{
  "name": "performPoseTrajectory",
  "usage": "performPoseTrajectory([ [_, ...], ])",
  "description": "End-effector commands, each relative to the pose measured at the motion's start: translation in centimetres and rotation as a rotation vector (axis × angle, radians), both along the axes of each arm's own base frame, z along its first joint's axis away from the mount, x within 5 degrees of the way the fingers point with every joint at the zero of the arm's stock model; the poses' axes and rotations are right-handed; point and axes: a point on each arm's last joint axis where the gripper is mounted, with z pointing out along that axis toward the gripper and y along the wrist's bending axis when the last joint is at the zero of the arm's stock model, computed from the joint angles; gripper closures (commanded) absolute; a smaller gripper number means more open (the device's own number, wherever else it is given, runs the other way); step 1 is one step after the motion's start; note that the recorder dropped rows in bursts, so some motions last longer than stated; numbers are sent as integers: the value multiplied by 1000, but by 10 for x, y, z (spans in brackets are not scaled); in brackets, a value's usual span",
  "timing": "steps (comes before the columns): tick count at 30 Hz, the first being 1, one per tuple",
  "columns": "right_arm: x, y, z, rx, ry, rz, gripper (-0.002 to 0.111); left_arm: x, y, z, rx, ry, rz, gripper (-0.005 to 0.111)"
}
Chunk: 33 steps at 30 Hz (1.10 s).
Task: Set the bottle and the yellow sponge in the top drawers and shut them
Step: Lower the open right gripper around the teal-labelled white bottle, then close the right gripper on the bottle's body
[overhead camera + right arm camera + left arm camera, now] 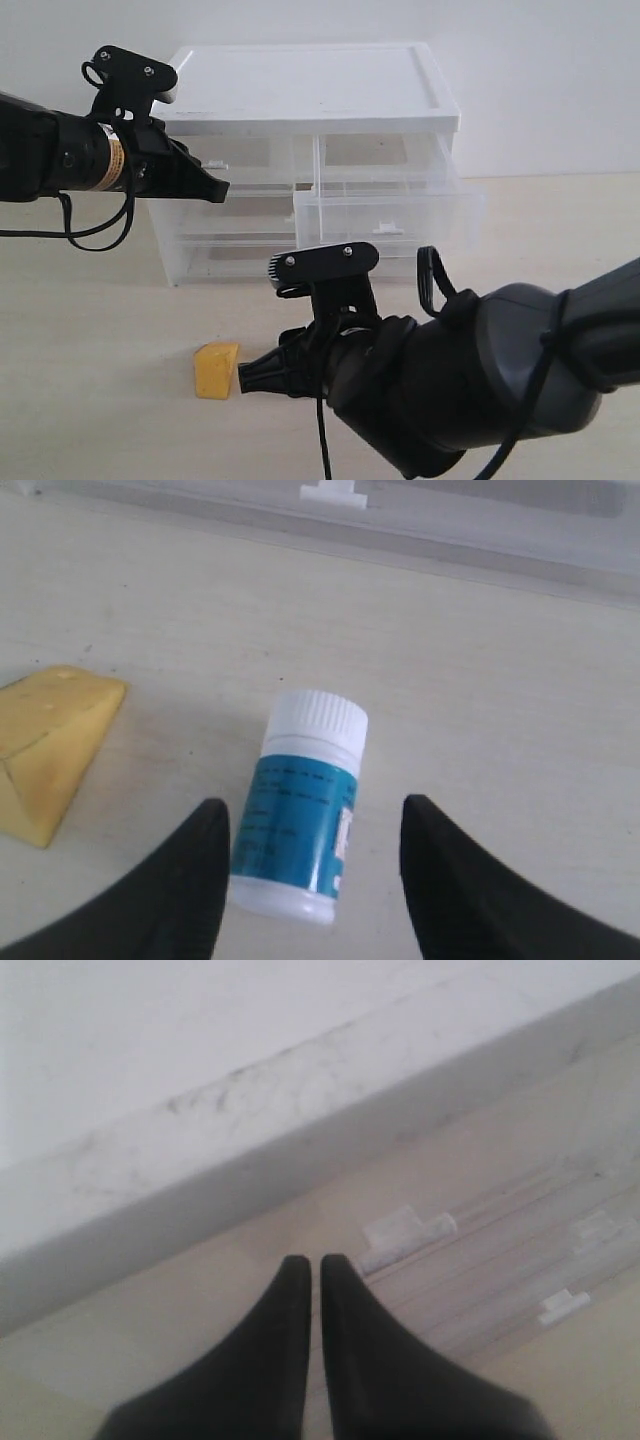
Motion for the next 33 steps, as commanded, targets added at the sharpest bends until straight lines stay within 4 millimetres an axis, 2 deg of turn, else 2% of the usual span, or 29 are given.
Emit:
performPoseTrajectory([
  [1,5,2,3,14,-13,11,61,-1,0,1,-4,1,-6,103],
  [10,18,11,-8,-3,6,26,61,-1,0,1,-4,1,-6,103],
  [21,28,4,-27,-28,56,2,61,-1,0,1,-4,1,-6,103],
  [28,34,18,-35,-20,74,48,61,-1,0,1,-4,1,-6,103],
  [33,34,18,-45,-62,90,85,61,-1,-1,1,-9,5,-15,103],
])
